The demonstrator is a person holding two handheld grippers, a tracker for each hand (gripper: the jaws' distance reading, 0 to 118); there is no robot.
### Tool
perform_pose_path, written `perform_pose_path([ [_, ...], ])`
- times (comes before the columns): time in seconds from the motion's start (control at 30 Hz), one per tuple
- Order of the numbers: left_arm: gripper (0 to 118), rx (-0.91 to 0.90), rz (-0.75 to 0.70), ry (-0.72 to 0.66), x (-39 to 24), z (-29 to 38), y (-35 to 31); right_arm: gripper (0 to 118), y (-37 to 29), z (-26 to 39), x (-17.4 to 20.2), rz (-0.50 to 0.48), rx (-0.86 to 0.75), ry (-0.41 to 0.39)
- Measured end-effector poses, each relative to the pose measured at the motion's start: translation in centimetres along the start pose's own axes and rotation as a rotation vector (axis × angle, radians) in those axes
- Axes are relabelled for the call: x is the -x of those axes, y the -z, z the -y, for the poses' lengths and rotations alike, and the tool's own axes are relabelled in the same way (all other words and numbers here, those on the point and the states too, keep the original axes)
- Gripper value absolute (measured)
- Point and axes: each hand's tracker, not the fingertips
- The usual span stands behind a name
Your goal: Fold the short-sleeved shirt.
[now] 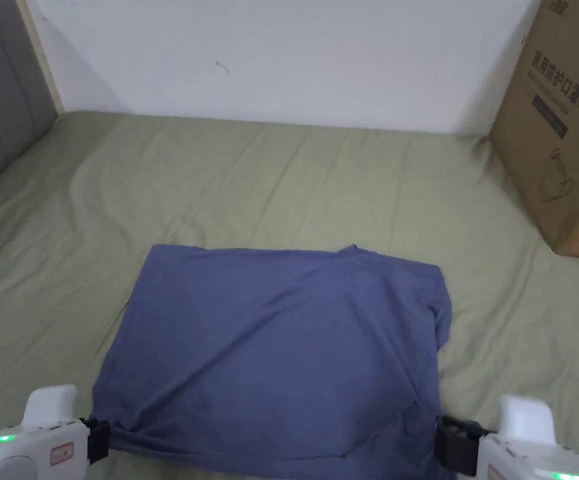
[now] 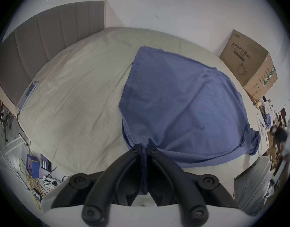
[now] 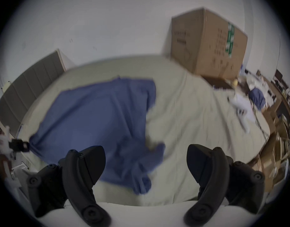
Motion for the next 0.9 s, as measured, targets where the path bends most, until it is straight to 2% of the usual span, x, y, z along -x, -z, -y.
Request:
perform_pose_path([
  [0.07,5,-0.009,0.000,0.001,-0.2,-0.5,-0.3,104,1.5,1.7,-0.1,0.002,0.066,0.008],
  [0.13,5,-0.014,0.004,-0.001,-0.3,-0.8,-0.2,95,2.4,2.8,0.2,0.003,0.094,0.000],
  [0.17,5,-0.013,0.004,0.000,-0.4,-0.9,-0.2,85,2.8,3.2,0.3,0.001,0.100,-0.002],
  [0.2,5,-0.012,0.004,0.001,-0.4,-0.9,-0.2,61,2.9,3.3,0.4,-0.009,0.104,-0.005],
  [0.27,5,-0.008,0.002,0.002,-0.5,-1.0,-0.1,22,3.5,3.5,0.5,-0.010,0.108,0.002],
  [0.3,5,-0.007,0.002,0.000,-0.6,-1.0,-0.1,9,3.9,3.6,0.4,-0.019,0.111,0.003],
  [0.33,5,-0.003,0.004,-0.006,-0.5,-1.1,0.0,4,3.9,3.6,0.4,-0.029,0.110,0.004],
  [0.5,5,-0.013,0.016,-0.042,-0.4,-1.9,-0.2,3,1.7,2.1,0.9,-0.045,0.038,0.005],
  [0.67,5,-0.087,0.037,-0.068,-0.7,-5.5,-1.1,3,-0.7,-3.0,1.6,-0.049,-0.126,-0.014],
  [0.9,5,-0.108,0.016,-0.038,-1.8,-12.2,2.8,3,2.8,-10.1,2.7,-0.042,-0.190,-0.028],
])
